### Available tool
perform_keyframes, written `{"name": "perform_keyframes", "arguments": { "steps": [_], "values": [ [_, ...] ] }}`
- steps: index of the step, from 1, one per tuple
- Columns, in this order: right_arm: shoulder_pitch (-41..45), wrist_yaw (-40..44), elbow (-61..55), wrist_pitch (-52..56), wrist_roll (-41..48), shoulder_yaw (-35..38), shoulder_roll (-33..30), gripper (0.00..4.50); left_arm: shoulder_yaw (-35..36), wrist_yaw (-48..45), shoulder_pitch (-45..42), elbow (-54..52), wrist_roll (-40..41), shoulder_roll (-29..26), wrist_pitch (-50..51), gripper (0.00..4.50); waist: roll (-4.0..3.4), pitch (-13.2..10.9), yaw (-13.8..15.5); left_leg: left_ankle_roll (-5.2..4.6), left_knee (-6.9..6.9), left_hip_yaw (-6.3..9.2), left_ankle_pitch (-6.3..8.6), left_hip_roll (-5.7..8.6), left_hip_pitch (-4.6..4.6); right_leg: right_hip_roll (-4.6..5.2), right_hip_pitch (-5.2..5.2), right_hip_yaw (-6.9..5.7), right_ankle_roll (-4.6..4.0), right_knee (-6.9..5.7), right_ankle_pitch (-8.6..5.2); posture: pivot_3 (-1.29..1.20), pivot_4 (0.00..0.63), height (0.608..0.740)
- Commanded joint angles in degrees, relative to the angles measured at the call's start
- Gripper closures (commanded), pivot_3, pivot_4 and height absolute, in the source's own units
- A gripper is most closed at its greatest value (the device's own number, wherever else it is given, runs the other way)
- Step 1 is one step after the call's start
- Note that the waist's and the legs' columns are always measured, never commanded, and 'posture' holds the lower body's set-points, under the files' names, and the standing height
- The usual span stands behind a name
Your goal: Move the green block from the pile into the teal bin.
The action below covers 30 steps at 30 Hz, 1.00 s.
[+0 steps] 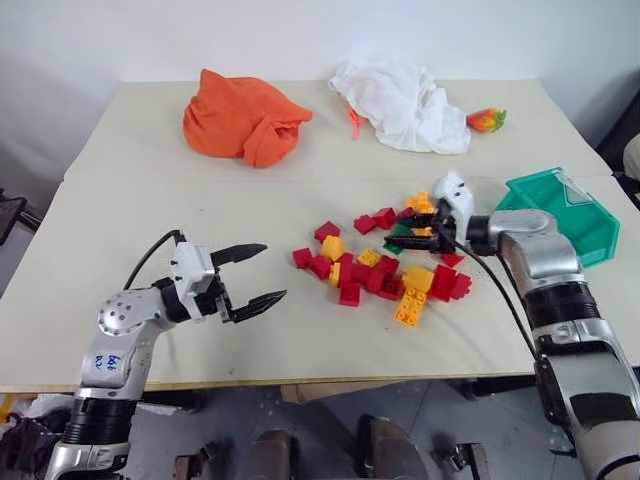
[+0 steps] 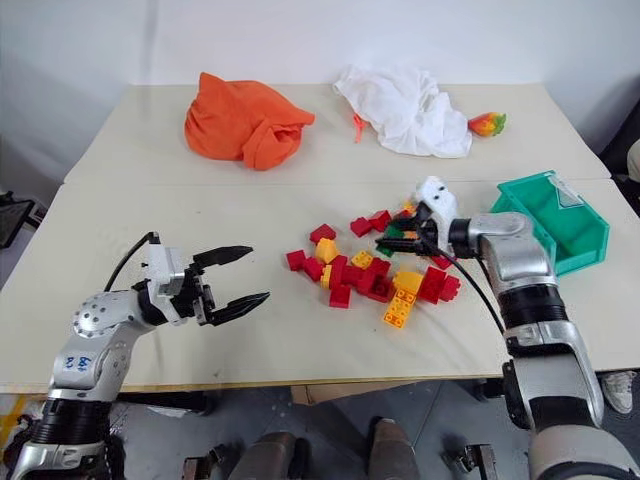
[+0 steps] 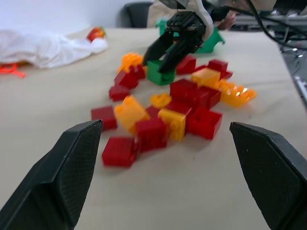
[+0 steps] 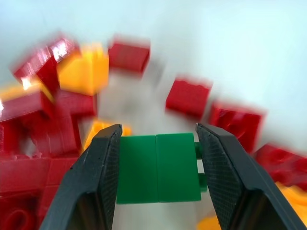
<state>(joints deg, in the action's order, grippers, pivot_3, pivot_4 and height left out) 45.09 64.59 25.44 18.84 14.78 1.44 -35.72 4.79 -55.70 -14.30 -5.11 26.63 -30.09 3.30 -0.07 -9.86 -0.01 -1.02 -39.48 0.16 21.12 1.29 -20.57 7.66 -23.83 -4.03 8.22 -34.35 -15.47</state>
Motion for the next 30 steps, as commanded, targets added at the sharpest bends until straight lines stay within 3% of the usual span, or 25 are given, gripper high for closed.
{"name": "perform_keyframes", "arguments": {
  "steps": [1,5,9,13,20,27,30],
  "values": [
    [-3.9,-4.4,-8.4,0.2,5.6,11.0,-3.9,2.42,-0.8,1.2,-1.4,-2.9,0.8,1.7,-0.1,0.00,0.00,0.0,0.1,0.01,-0.02,0.04,0.00,0.00,-0.04,0.00,0.03,-0.03,0.01,0.03,0.00,0.00,0.150,0.740],
    [-10.1,-12.6,-11.1,-0.4,6.1,21.2,-8.7,2.42,-2.0,2.9,-3.2,-2.7,0.3,4.7,-0.5,0.00,0.00,0.0,0.3,0.02,-0.09,0.08,0.01,-0.02,-0.03,-0.02,0.18,-0.16,0.02,0.14,0.01,0.00,0.150,0.740],
    [-12.2,-20.7,-6.3,-3.6,2.3,24.8,-12.1,2.42,-3.0,2.8,-4.5,-1.5,-0.2,6.1,-0.6,0.00,-0.01,0.0,0.1,0.02,-0.17,-0.10,0.01,0.01,0.00,-0.03,0.25,-0.16,0.04,0.13,0.02,0.00,0.150,0.740],
    [-11.5,-24.7,2.0,-11.6,-1.4,23.6,-13.2,2.42,-3.9,1.9,-6.2,0.8,-0.6,6.8,-1.4,0.00,-0.01,0.0,-0.2,0.01,-0.18,-0.66,0.01,-0.01,0.12,-0.09,0.28,-0.10,0.03,0.09,0.02,0.00,0.150,0.740],
    [-7.1,-29.5,13.3,-16.1,-3.8,21.7,-13.3,2.42,-3.0,1.6,-6.0,1.6,-0.7,6.0,-2.1,0.00,-0.04,0.0,-0.2,0.00,-0.17,-0.74,0.01,-0.11,0.15,-0.07,0.27,-0.01,0.03,0.07,0.02,0.00,0.150,0.740],
    [-5.3,-32.0,18.1,-20.8,-4.9,21.3,-14.0,0.09,-1.9,2.3,-5.5,1.6,-1.2,5.0,-2.5,0.00,-0.05,0.0,-0.1,-0.01,-0.18,-0.67,0.00,-0.10,0.11,-0.06,0.32,-0.02,0.05,0.18,0.04,0.00,0.150,0.740],
    [-5.9,-27.8,15.4,-23.9,-1.4,22.8,-13.3,0.04,-1.1,2.3,-5.8,2.5,-1.7,3.8,-2.9,0.00,-0.07,0.0,-0.2,-0.01,-0.17,-0.68,0.00,-0.11,0.12,-0.08,0.32,-0.02,0.05,0.18,0.04,0.00,0.150,0.740]
  ]
}}
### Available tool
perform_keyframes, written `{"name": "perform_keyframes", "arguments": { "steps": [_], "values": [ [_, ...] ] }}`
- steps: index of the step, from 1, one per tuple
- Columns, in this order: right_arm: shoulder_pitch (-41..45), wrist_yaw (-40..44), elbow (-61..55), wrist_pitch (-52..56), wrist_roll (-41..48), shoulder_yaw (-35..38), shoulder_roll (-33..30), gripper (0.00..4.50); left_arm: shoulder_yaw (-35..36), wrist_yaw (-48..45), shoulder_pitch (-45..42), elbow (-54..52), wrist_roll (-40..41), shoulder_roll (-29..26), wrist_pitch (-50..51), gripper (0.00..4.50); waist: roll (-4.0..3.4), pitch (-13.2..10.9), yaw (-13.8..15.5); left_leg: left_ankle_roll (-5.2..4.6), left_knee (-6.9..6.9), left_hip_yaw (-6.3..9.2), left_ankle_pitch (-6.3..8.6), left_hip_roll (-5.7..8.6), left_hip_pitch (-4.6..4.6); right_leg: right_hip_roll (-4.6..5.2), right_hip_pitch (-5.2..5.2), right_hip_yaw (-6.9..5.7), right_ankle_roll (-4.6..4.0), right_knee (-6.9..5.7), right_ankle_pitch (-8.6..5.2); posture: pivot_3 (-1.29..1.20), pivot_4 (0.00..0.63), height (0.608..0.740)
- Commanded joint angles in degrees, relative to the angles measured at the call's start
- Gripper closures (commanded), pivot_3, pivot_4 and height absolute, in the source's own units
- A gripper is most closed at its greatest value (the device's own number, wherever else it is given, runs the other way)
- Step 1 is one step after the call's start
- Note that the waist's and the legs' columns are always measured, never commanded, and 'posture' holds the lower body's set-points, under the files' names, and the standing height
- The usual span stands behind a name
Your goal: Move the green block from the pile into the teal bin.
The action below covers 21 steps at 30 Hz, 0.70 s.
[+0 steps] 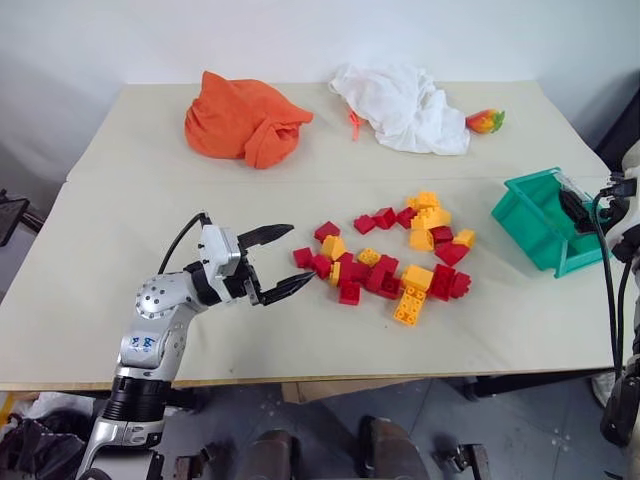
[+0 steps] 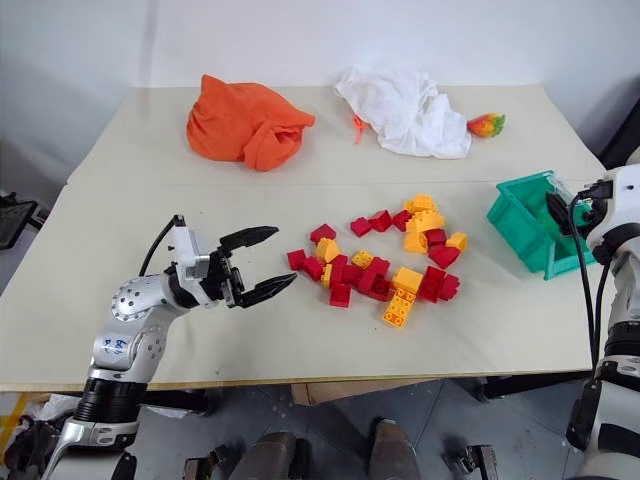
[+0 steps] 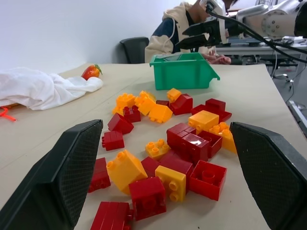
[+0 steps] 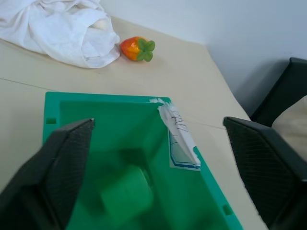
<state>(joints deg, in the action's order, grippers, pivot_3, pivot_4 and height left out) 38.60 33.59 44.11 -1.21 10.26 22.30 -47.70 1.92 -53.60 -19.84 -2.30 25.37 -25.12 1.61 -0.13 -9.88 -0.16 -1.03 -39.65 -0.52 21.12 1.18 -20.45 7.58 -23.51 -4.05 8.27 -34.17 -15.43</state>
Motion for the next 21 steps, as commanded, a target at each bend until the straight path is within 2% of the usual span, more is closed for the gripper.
{"name": "perform_keyframes", "arguments": {
  "steps": [1,3,6,9,12,17,21],
  "values": [
    [0.0,6.8,-5.3,-4.4,6.0,2.9,-0.4,0.04,1.9,0.2,-0.5,0.2,-1.0,-1.7,-1.5,0.00,-0.02,0.0,0.0,0.00,0.00,0.00,0.00,0.00,0.01,-0.01,0.00,0.00,0.00,0.00,0.00,0.00,0.150,0.740],
    [-1.6,12.9,-9.5,-3.7,11.0,3.9,1.1,0.04,2.1,0.5,-0.7,1.0,-1.9,-2.7,-2.1,0.00,-0.03,0.0,0.0,0.00,0.01,0.00,0.00,-0.01,0.01,-0.02,0.00,0.00,0.00,0.02,0.00,0.00,0.150,0.740],
    [-9.9,21.5,-23.6,4.1,18.0,1.4,2.8,0.04,2.7,0.6,0.1,2.4,-4.0,-5.1,-3.5,0.00,-0.03,0.0,0.1,0.00,0.03,0.09,0.00,-0.07,0.01,-0.05,0.03,-0.07,0.01,0.03,0.01,0.00,0.150,0.740],
    [-18.7,21.7,-37.1,5.9,19.8,-1.4,6.1,0.04,3.7,1.5,1.4,3.5,-5.3,-7.1,-3.2,0.00,-0.04,0.0,0.3,0.01,0.01,0.16,0.01,-0.07,0.01,-0.04,0.06,-0.12,0.01,0.01,0.01,0.00,0.150,0.740],
    [-29.6,28.1,-47.6,4.4,17.9,-6.7,5.2,0.04,5.3,1.7,3.6,3.9,-5.5,-8.4,-3.8,0.00,-0.08,0.0,0.7,0.00,0.01,0.50,0.02,-0.01,0.00,0.03,0.05,-0.11,0.02,0.01,0.01,0.00,0.150,0.740],
    [-37.0,30.7,-49.9,5.4,17.9,-7.8,4.2,0.04,7.1,1.7,8.5,2.2,-5.4,-10.1,-3.9,0.00,-0.10,0.0,1.0,-0.09,-0.06,0.54,0.06,0.04,0.02,0.05,0.08,0.02,0.10,0.12,0.16,0.00,0.150,0.740],
    [-37.8,29.8,-48.3,5.2,17.7,-6.6,4.3,0.04,8.0,3.6,9.7,1.6,-6.3,-10.7,-3.7,0.00,-0.10,0.0,1.3,-0.11,-0.06,0.55,0.08,0.01,0.05,0.04,0.11,0.04,0.08,0.17,0.18,0.00,0.150,0.740]
  ]
}}
